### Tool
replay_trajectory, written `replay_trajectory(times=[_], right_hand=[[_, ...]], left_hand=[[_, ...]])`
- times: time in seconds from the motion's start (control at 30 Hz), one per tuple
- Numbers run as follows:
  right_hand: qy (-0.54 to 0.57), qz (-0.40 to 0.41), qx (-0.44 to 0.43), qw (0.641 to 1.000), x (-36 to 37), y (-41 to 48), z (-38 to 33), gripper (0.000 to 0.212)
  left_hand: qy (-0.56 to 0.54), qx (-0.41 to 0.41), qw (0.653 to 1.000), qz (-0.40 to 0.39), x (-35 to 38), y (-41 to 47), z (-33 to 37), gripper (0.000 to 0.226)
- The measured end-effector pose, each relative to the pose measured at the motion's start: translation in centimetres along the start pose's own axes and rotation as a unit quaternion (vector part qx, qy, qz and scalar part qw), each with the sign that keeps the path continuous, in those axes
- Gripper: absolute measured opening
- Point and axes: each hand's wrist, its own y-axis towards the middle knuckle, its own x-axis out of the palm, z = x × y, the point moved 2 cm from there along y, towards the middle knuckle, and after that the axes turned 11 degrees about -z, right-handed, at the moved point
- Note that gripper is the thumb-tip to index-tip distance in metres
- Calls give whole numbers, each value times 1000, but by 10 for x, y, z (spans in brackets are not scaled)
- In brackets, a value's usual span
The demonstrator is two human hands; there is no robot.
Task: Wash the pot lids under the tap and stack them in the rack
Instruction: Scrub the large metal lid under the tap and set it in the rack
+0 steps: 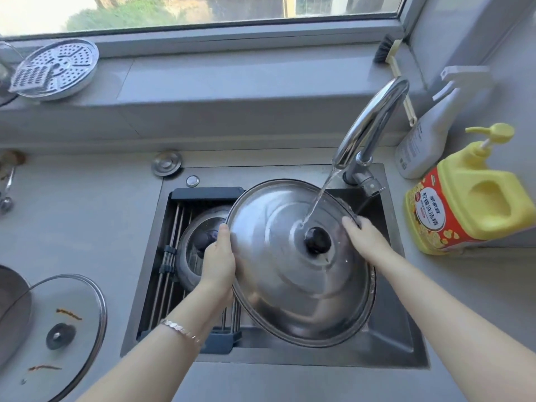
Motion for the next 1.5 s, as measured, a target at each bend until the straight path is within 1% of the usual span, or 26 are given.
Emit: replay_trajectory(times=[0.07, 0.1, 0.17, 0.23, 0.3, 0.33, 0.37, 0.47, 0.53, 0.57, 0.67, 0.7, 0.73, 0.77, 0.8, 0.83, 0.9, 1.0, 1.1, 1.2, 1.23, 1.3, 1.33, 1.4, 1.43, 1.5], right_hand=[[120, 1, 46, 992, -6, -4, 24, 46], [161, 16, 46, 986, -10, -7, 29, 42], [184, 62, 12, 981, -24, -13, 24, 34], [148, 105, -34, 983, -39, -18, 9, 25], [88, 147, -91, 981, -52, -26, -14, 19], [65, 163, -127, 976, -56, -29, -27, 16], [48, 171, -164, 970, -59, -34, -39, 15], [31, 171, -238, 955, -59, -40, -60, 18], [42, 167, -252, 952, -57, -37, -62, 19], [60, 160, -249, 953, -55, -33, -58, 20], [134, 120, -217, 959, -40, -17, -40, 21], [159, 109, -201, 960, -32, -12, -34, 19], [179, 103, -180, 962, -23, -7, -28, 18], [185, 97, -152, 966, -13, -2, -21, 21], [181, 91, -117, 972, -2, 2, -14, 26], [171, 83, -77, 979, 9, 7, -6, 30], [174, 37, 0, 984, 31, 16, 11, 35], [216, -65, 92, 970, 50, 21, 27, 27], [227, -113, 134, 958, 46, 17, 40, 22], [141, -79, 120, 980, 25, 13, 49, 11], [104, -48, 106, 988, 15, 11, 50, 17], [42, 44, 53, 997, -5, 6, 41, 41], [44, 77, 11, 996, -14, 3, 31, 48], [100, 95, -65, 988, -29, 3, 10, 51], [137, 91, -90, 982, -35, 6, 0, 50], [183, 92, -105, 973, -41, 12, -14, 40]], left_hand=[[-28, -34, 999, 8, -4, 8, -7, 53], [-40, -44, 998, 8, -6, 15, -14, 54], [-22, -72, 997, 17, -4, 23, -26, 52], [34, -93, 995, 12, 1, 35, -40, 56], [33, -133, 991, -8, 11, 46, -54, 56], [-1, -157, 987, -16, 16, 50, -58, 62], [-41, -178, 982, -43, 23, 50, -57, 64], [-127, -214, 967, -55, 35, 39, -38, 58], [-171, -186, 967, -29, 31, 40, -31, 61], [-202, -156, 967, -23, 26, 44, -29, 59], [-238, -107, 965, -12, 2, 49, -22, 57], [-195, -88, 977, 3, -7, 49, -17, 56], [-105, -66, 992, 32, -16, 46, -10, 52], [-8, -24, 998, 56, -22, 44, -2, 47], [63, 18, 995, 71, -26, 38, 7, 41], [105, 56, 990, 70, -28, 35, 15, 38], [159, 114, 979, 52, -29, 27, 27, 43], [201, 174, 963, 31, -27, 23, 35, 53], [217, 195, 956, 9, -10, 18, 40, 53], [221, 196, 955, -21, 20, 12, 44, 45], [235, 197, 951, -32, 31, 10, 45, 43], [275, 195, 940, -57, 51, 4, 47, 44], [295, 195, 933, -66, 59, 1, 48, 44], [323, 190, 924, -76, 70, -5, 48, 43], [329, 184, 923, -78, 72, -8, 48, 42], [321, 166, 929, -82, 69, -10, 46, 41]])
